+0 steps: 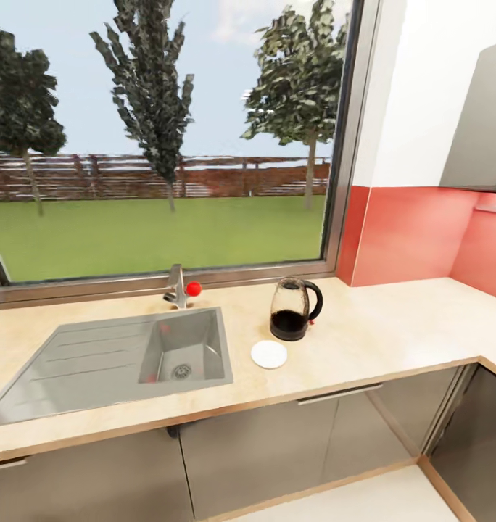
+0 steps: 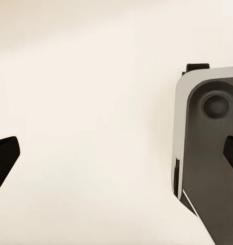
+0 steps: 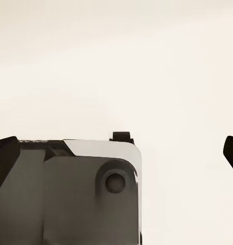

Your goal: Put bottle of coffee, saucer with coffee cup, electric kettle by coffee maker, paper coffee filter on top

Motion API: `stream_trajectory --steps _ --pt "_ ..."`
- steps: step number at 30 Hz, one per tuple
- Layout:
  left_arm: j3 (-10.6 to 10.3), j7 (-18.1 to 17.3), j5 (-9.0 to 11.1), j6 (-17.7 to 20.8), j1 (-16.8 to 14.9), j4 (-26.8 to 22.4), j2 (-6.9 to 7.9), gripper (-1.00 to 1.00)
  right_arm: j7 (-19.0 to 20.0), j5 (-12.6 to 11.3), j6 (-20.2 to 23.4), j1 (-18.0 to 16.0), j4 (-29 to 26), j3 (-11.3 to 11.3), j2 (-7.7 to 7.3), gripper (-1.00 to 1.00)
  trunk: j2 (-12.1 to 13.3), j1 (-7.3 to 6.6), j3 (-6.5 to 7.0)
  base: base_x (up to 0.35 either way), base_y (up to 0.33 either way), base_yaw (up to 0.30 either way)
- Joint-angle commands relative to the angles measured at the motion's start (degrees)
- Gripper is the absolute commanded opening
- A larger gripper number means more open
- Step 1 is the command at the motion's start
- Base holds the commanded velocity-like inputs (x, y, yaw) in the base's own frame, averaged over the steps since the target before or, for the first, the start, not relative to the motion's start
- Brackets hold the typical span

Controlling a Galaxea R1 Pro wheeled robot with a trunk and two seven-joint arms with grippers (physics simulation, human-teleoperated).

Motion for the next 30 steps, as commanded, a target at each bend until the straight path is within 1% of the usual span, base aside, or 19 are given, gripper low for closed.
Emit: stream_trajectory --steps 1,11,16,25,30 --pt "0.35 0.18 -0.60 -0.22 -0.04 0.08 0.01 1.00 0.22 -0.60 -0.21 -0.01 0.05 0.42 -0.02 1.00 -0.04 0.00 -0.02 -0.173 -0.092 0.278" --pt "0.37 0.05 -0.61 -0.31 -0.04 0.05 0.43 1.00 0.22 -0.52 -0.21 -0.01 0.05 0.42 -0.02 1.00 -0.04 0.00 -0.02 -0.024 -0.013 0.278" --pt "0.37 0.09 -0.58 -0.57 -0.04 0.05 0.05 1.00 0.15 -0.43 -0.21 -0.01 0.06 0.42 -0.09 1.00 -0.04 0.00 -0.02 -0.003 -0.038 0.268" --pt "0.37 0.18 -0.65 -0.81 -0.04 0.05 -0.03 1.00 0.28 -0.10 -0.21 -0.01 -0.18 0.98 -0.06 1.00 -0.04 0.00 -0.02 -0.075 -0.248 0.036" --pt "0.37 -0.13 -0.73 -0.77 -0.06 -0.07 0.56 1.00 0.35 -0.24 -0.21 -0.01 -0.27 0.86 -0.03 1.00 -0.04 0.00 -0.02 -0.012 -0.073 0.000"
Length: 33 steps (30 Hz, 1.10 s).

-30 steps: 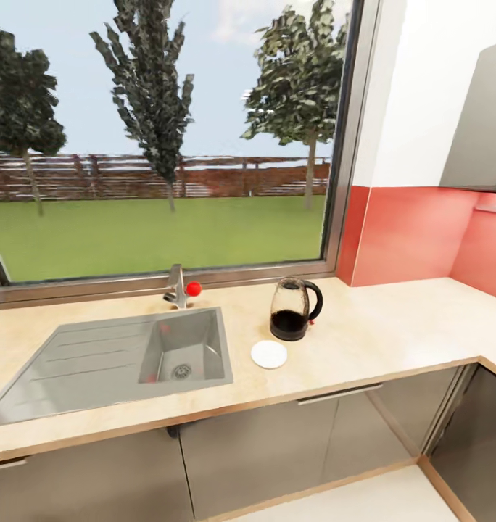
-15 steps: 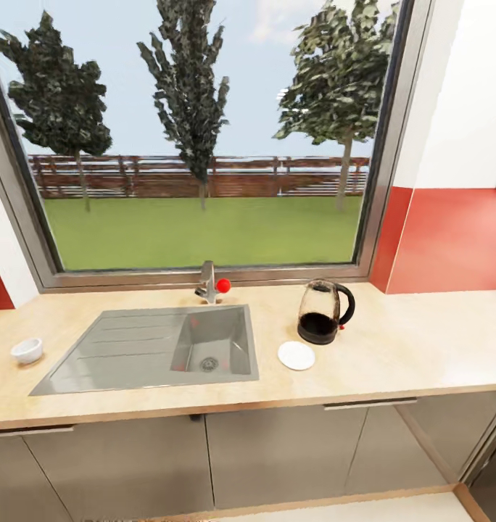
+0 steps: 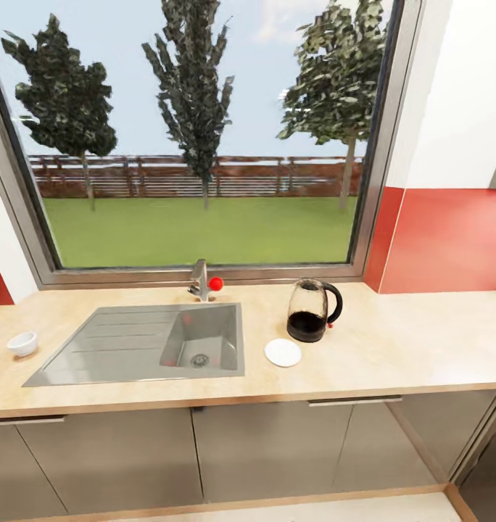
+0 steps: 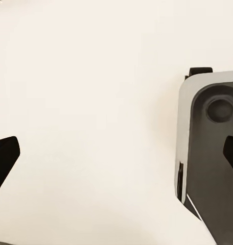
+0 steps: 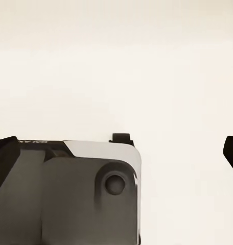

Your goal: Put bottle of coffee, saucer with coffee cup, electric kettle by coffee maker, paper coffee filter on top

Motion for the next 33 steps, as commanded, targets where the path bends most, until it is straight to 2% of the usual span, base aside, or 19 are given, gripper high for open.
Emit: stream_trajectory --steps 1,6,7,8,9,11,15,18,19,21,25,27,33 --pt "0.33 0.05 -0.66 -0.12 -0.10 0.01 0.07 1.00 0.19 -0.67 -0.22 -0.02 0.06 0.39 -0.02 1.00 -0.04 0.02 -0.02 -0.003 -0.018 0.000" --pt "-0.25 -0.63 -1.47 -0.03 -1.10 -1.52 0.05 1.00 0.32 -0.91 -0.22 -0.02 0.04 0.09 -0.02 1.00 -0.04 0.02 -0.02 -0.001 -0.004 0.000" --pt "-0.27 -0.85 -2.19 -0.07 -1.80 -3.07 0.03 1.00 0.30 -0.90 -0.22 -0.02 0.04 0.11 -0.02 1.00 -0.04 0.02 -0.02 0.000 0.000 0.000" --pt "-0.20 -12.56 -5.54 0.37 -5.48 -14.69 0.23 1.00 0.39 -0.57 -0.22 -0.02 -0.84 0.44 0.89 1.00 -0.04 0.02 -0.02 0.000 0.000 0.000" --pt "-0.20 -15.99 -5.71 0.43 -6.23 -16.76 0.32 1.00 0.42 -0.43 -0.17 -0.02 -2.41 0.51 1.09 1.00 -0.04 0.02 -0.02 0.000 0.000 0.000" --pt "-0.20 -20.50 -5.81 0.47 -7.35 -19.13 0.62 1.00 0.44 0.41 -0.15 -0.02 -4.85 1.24 1.22 1.00 -0.04 0.02 -0.02 0.000 0.000 0.000" --pt "-0.20 -28.59 -5.83 0.67 -9.24 -21.82 1.71 1.00 0.50 4.05 -0.13 -0.02 -9.04 4.25 1.31 1.00 -0.04 0.02 -0.02 0.000 0.000 0.000" --pt "-0.04 -36.97 -5.63 2.18 -11.17 -23.35 3.48 1.00 0.53 6.82 -0.13 -0.02 -13.32 5.96 1.36 1.00 -0.04 0.02 -0.02 0.000 0.000 0.000" --pt "0.00 -38.76 -5.57 2.66 -11.61 -23.63 3.89 1.00 0.53 7.16 -0.13 -0.02 -14.20 6.14 1.37 1.00 -0.04 0.02 -0.02 0.000 0.000 0.000" --pt "0.18 -45.76 -5.39 4.78 -13.22 -24.89 5.36 1.00 0.59 7.96 -0.07 -0.02 -17.91 6.55 1.38 1.00 -0.04 0.02 -0.02 0.000 0.000 0.000" --pt "0.28 -53.21 -5.36 7.38 -14.96 -27.13 6.53 1.00 0.62 8.30 0.03 -0.02 -23.00 6.75 1.39 1.00 -0.04 0.02 -0.02 0.000 0.000 0.000" --pt "0.31 -57.32 -5.41 10.10 -15.97 -29.54 6.94 1.00 0.63 8.36 0.09 -0.02 -26.70 6.80 1.39 1.00 -0.04 0.02 -0.02 0.000 0.000 0.000" --pt "0.21 -62.65 -5.38 17.32 -17.05 -36.49 7.15 1.00 0.74 8.32 0.06 -0.02 -32.72 6.84 1.40 1.00 -0.04 0.02 -0.02 0.000 0.000 0.000"
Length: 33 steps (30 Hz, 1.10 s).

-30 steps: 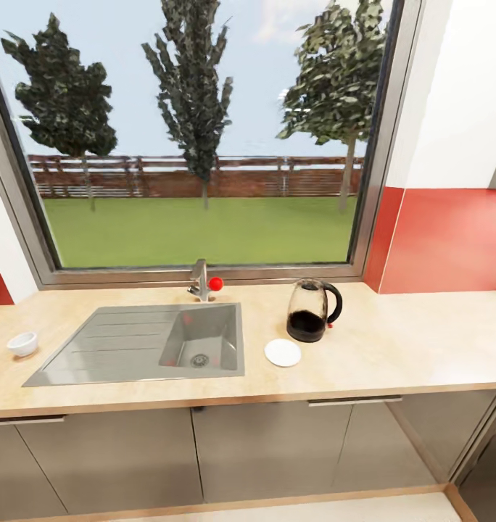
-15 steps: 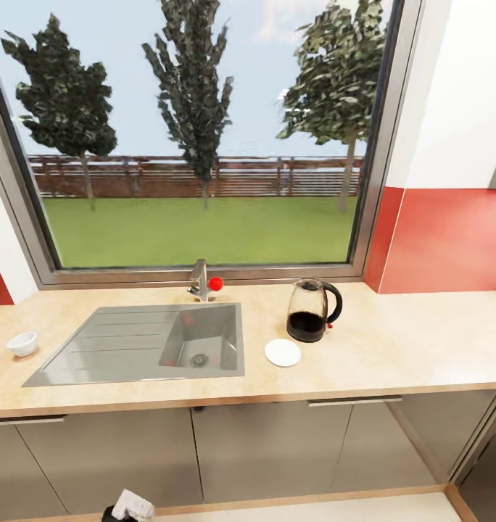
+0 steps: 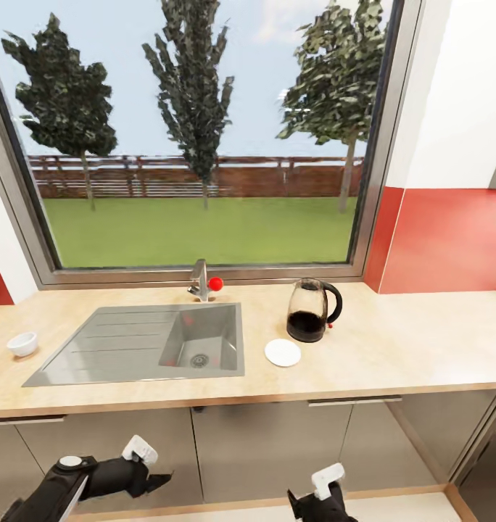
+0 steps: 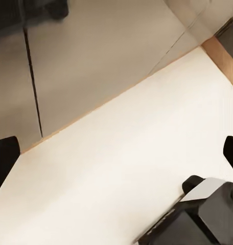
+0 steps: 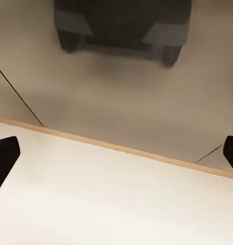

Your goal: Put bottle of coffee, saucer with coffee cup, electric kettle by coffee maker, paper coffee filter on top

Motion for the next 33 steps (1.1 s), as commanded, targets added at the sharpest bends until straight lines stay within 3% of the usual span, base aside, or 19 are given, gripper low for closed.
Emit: stream_trajectory --steps 1,10,13,16,21,33 --pt "0.22 -1.15 -0.33 1.36 -0.04 -0.90 -0.05 1.00 0.12 -0.29 -0.19 -0.02 -0.40 0.23 -0.05 1.00 -0.04 0.02 -0.03 0.000 0.000 0.000" --pt "0.25 -16.72 -0.87 8.83 0.24 -9.73 0.48 1.00 6.97 -0.29 -0.24 -0.02 -2.84 0.30 0.22 1.00 -0.04 0.02 -0.03 0.000 0.000 0.000" --pt "0.40 -17.11 -0.86 8.96 0.56 -9.93 0.85 1.00 7.15 -0.26 -0.15 -0.02 -2.88 0.55 0.59 1.00 -0.04 0.02 -0.03 0.000 0.000 0.000" --pt "0.54 -17.25 -0.84 9.18 0.61 -10.01 0.97 1.00 7.14 -0.25 0.07 -0.02 -2.86 0.60 2.26 1.00 -0.04 0.02 -0.03 -0.176 0.000 0.000" --pt "0.66 -17.31 -0.78 9.29 0.22 -10.08 0.99 1.00 7.11 -0.25 0.05 -0.02 -2.71 0.58 3.70 1.00 -0.04 0.02 -0.03 -0.318 0.000 0.000" --pt "1.06 -17.31 -0.35 8.57 -0.60 -11.01 0.85 1.00 6.75 -0.29 -0.01 -0.02 -4.79 0.22 3.88 1.00 -0.04 0.02 -0.03 -0.181 0.000 0.000"
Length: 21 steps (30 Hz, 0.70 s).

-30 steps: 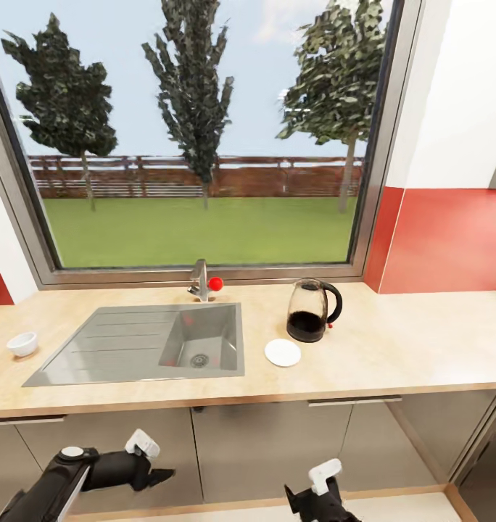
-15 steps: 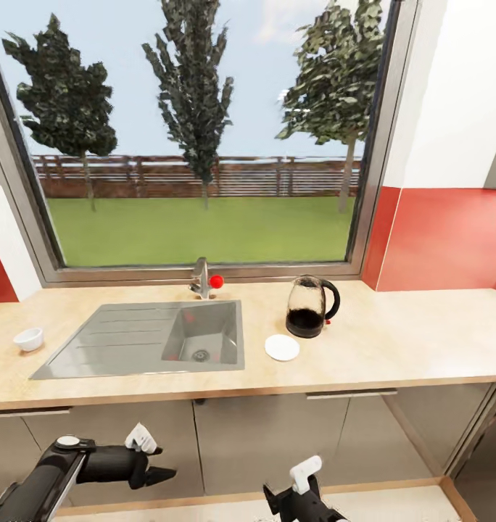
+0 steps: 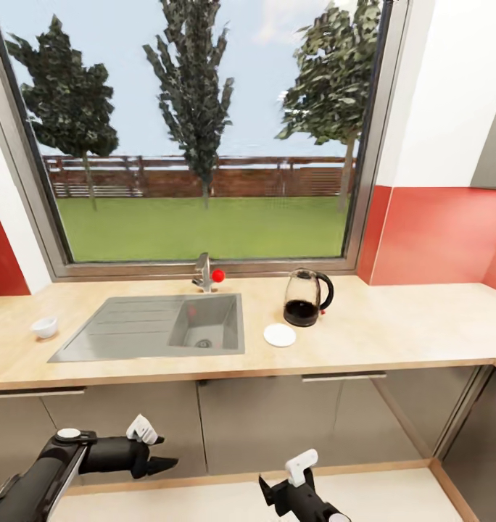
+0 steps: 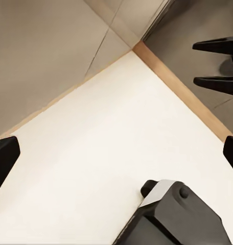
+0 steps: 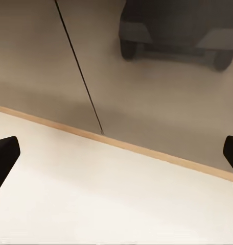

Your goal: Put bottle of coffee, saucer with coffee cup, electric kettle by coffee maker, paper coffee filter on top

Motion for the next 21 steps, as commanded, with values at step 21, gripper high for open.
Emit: stream_trajectory --steps 21 --pt "5.71 -7.96 -0.05 36.15 -19.13 -21.17 1.92 1.00 0.33 -10.47 26.59 -0.02 -39.32 -0.19 3.67 1.00 -0.05 -0.01 -0.03 -0.022 0.000 0.000"
